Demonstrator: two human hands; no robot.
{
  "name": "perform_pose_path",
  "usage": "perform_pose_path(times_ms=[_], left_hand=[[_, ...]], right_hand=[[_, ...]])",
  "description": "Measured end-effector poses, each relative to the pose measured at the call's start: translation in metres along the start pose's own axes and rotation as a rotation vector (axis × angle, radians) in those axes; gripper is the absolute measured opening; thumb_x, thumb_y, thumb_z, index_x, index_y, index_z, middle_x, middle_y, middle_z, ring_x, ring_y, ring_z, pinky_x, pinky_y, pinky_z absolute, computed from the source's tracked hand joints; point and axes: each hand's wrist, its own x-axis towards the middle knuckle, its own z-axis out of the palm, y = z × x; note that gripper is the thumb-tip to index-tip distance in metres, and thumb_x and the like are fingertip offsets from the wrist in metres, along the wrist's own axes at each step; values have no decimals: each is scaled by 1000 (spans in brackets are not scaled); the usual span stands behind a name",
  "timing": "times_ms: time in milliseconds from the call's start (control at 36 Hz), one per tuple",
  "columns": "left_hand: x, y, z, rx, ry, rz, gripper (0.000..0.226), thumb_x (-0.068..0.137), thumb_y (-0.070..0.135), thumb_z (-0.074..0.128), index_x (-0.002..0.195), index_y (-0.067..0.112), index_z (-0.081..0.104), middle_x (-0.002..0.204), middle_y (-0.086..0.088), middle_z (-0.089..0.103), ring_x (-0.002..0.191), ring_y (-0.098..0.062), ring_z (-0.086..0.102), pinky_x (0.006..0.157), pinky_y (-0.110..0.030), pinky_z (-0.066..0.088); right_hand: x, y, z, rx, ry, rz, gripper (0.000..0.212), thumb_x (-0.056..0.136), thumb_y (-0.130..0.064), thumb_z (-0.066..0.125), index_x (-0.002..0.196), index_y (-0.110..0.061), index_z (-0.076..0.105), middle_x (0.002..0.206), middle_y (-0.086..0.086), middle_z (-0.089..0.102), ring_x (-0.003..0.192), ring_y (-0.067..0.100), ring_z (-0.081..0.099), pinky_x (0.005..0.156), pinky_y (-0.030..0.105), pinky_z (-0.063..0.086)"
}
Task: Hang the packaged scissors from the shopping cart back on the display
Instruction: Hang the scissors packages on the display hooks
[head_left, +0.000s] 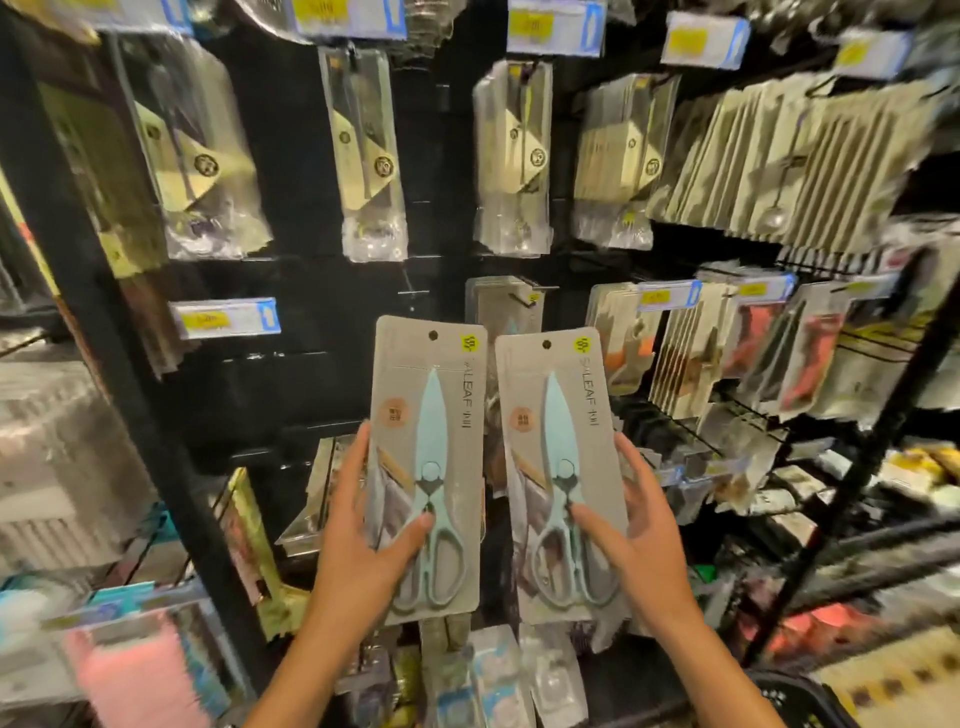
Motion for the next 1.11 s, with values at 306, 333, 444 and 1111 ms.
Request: perform_pose_path(times_ms=[306, 333, 444, 1111], left_hand=[[54, -12, 20, -30, 0, -14, 99, 83, 16, 79, 150, 58, 19, 150, 36, 36, 136, 11, 40, 106, -20, 39], [58, -12, 23, -20, 6, -13, 99, 82, 17, 79, 149, 60, 19, 148, 38, 37, 135, 12, 41, 106, -22, 40], [66, -11, 39, 4, 46, -37, 100, 82, 13, 79, 149, 59, 22, 143, 45, 37, 134, 15, 39, 109, -26, 38], [90, 1, 79, 69, 167, -73, 100, 81, 17, 80, 149, 60, 21, 152, 39, 28, 135, 19, 30, 115, -34, 32]], right_hand=[[60, 26, -2, -21, -10, -18, 80, 86, -8, 76, 150, -36, 38, 135, -33, 55, 123, 0, 59, 94, 25, 57], [66, 28, -3, -19, -19, -31, 80, 86, -8, 76, 151, -36, 37, 136, -34, 53, 124, -1, 58, 93, 21, 56], [90, 37, -6, 19, -56, -35, 78, 87, -2, 74, 150, -31, 37, 131, -44, 51, 122, -9, 56, 87, 11, 52], [155, 74, -12, 61, -221, 25, 79, 89, -6, 73, 149, -42, 34, 131, -41, 54, 120, -6, 59, 90, 16, 54]])
